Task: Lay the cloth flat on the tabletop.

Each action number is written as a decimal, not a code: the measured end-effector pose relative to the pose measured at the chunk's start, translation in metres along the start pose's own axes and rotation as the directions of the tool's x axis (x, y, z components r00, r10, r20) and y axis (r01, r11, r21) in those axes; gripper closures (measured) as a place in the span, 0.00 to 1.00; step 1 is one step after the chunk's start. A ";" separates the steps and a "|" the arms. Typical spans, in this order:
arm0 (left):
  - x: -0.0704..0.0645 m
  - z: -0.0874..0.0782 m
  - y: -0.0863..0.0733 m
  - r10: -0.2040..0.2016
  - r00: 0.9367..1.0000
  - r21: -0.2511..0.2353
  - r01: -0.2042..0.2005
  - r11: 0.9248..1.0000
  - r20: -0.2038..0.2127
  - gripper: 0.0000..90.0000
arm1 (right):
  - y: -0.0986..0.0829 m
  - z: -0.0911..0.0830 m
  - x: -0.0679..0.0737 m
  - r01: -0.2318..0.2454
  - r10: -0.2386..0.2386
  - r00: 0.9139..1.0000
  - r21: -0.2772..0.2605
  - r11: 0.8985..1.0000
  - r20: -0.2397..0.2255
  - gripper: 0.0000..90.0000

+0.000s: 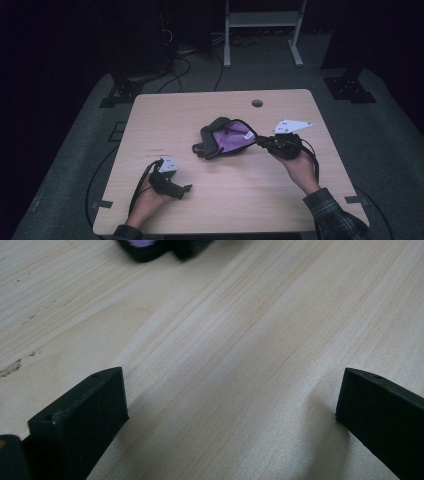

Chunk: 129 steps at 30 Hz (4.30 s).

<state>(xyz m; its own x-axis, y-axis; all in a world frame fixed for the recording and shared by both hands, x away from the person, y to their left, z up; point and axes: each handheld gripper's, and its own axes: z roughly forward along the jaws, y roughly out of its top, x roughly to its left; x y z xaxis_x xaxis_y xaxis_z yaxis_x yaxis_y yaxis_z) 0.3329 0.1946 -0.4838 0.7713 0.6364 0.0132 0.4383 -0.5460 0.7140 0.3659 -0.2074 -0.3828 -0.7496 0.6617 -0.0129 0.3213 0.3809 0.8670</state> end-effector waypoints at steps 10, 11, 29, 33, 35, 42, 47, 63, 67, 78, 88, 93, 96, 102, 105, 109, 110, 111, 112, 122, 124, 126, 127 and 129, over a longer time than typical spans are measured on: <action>0.000 0.000 0.000 -0.001 1.000 0.001 0.001 1.000 -0.002 0.00 | -0.016 -0.032 -0.033 -0.057 0.058 0.994 -0.010 0.998 0.089 0.94; 0.000 0.000 0.000 0.001 1.000 0.002 -0.001 1.000 -0.002 0.00 | -0.019 -0.034 -0.037 -0.070 0.070 0.993 -0.006 0.998 0.099 0.94; 0.000 0.000 0.000 -0.002 1.000 0.002 0.002 1.000 -0.005 0.00 | -0.074 -0.017 -0.102 -0.235 0.194 0.948 0.142 0.962 0.251 0.92; -0.001 0.000 0.003 -0.003 1.000 0.018 0.003 1.000 -0.015 0.00 | -0.080 -0.015 -0.105 -0.254 0.207 0.935 0.135 0.958 0.286 0.56; -0.002 -0.001 0.004 0.005 1.000 0.012 -0.005 1.000 -0.018 0.01 | -0.079 -0.017 -0.105 -0.255 0.211 0.933 0.124 0.959 0.292 0.50; -0.014 -0.006 0.021 0.014 1.000 -0.079 -0.012 0.997 0.021 0.09 | -0.082 -0.024 -0.093 -0.242 0.203 0.944 0.125 0.962 0.259 0.39; -0.023 -0.002 0.036 0.031 0.997 -0.085 -0.025 0.996 0.070 0.19 | -0.092 -0.020 -0.081 -0.222 0.181 0.957 0.170 0.960 0.225 0.35; -0.068 0.030 0.107 0.113 0.974 -0.180 -0.077 0.981 0.197 0.24 | -0.114 -0.008 -0.070 -0.192 0.148 0.969 0.226 0.955 0.199 0.18; -0.075 0.040 0.118 0.133 0.971 -0.189 -0.095 0.977 0.198 0.24 | -0.117 -0.003 -0.069 -0.181 0.132 0.971 0.249 0.951 0.201 0.16; -0.088 0.080 0.139 0.181 0.967 -0.160 -0.153 0.975 0.178 0.25 | -0.118 -0.001 -0.069 -0.183 0.139 0.971 0.230 0.956 0.195 0.15; -0.083 0.104 0.141 0.212 0.971 -0.140 -0.196 0.971 0.114 0.45 | -0.119 -0.001 -0.070 -0.179 0.136 0.972 0.224 0.958 0.193 0.15; -0.082 0.103 0.141 0.222 0.970 -0.120 -0.210 0.970 0.096 0.73 | -0.119 -0.001 -0.070 -0.179 0.136 0.972 0.222 0.959 0.194 0.15; -0.082 0.102 0.142 0.211 0.971 -0.123 -0.198 0.972 0.107 0.86 | -0.119 -0.001 -0.070 -0.179 0.137 0.971 0.222 0.959 0.194 0.15; -0.077 0.084 0.146 0.203 0.972 -0.170 -0.182 0.969 0.116 0.91 | -0.119 -0.001 -0.070 -0.178 0.136 0.972 0.220 0.959 0.193 0.15; -0.071 0.069 0.150 0.195 0.975 -0.210 -0.169 0.963 0.108 0.91 | -0.119 -0.001 -0.070 -0.178 0.136 0.972 0.220 0.959 0.193 0.15; -0.063 0.052 0.153 0.180 0.979 -0.246 -0.151 0.957 0.098 0.91 | -0.119 -0.001 -0.070 -0.178 0.136 0.972 0.220 0.959 0.192 0.15; -0.060 0.047 0.154 0.176 0.980 -0.260 -0.147 0.954 0.094 0.91 | -0.119 -0.001 -0.070 -0.177 0.135 0.972 0.221 0.959 0.193 0.15; -0.057 0.042 0.154 0.171 0.981 -0.270 -0.141 0.952 0.089 0.91 | -0.119 -0.001 -0.070 -0.177 0.135 0.972 0.221 0.959 0.193 0.15; -0.053 0.037 0.154 0.166 0.983 -0.280 -0.137 0.950 0.082 0.91 | -0.119 -0.001 -0.070 -0.177 0.135 0.972 0.221 0.959 0.193 0.15; -0.004 0.002 0.144 0.058 0.998 -0.318 -0.051 0.947 0.011 0.91 | -0.119 -0.001 -0.070 -0.178 0.136 0.972 0.220 0.959 0.193 0.15; 0.009 -0.002 0.139 0.030 0.999 -0.314 -0.032 0.949 -0.010 0.91 | -0.119 -0.001 -0.070 -0.179 0.137 0.971 0.219 0.959 0.194 0.15; 0.020 -0.003 0.134 0.008 0.999 -0.303 -0.017 0.953 -0.031 0.91 | -0.119 -0.001 -0.070 -0.179 0.137 0.971 0.220 0.959 0.194 0.15; 0.026 -0.002 0.131 -0.010 0.999 -0.300 -0.003 0.954 -0.044 0.91 | -0.119 -0.001 -0.070 -0.179 0.137 0.972 0.219 0.959 0.193 0.15; 0.038 0.000 0.124 -0.044 0.997 -0.290 0.025 0.957 -0.062 0.91 | -0.119 -0.001 -0.070 -0.178 0.136 0.972 0.220 0.959 0.193 0.15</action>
<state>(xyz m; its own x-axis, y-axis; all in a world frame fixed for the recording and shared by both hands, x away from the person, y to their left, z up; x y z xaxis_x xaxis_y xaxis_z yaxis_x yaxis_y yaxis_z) 0.4165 0.1504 -0.3947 0.7212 0.6923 0.0245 0.3048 -0.3488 0.8863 0.3796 -0.2995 -0.4848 -0.5728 0.8196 0.0089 0.5687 0.3896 0.7244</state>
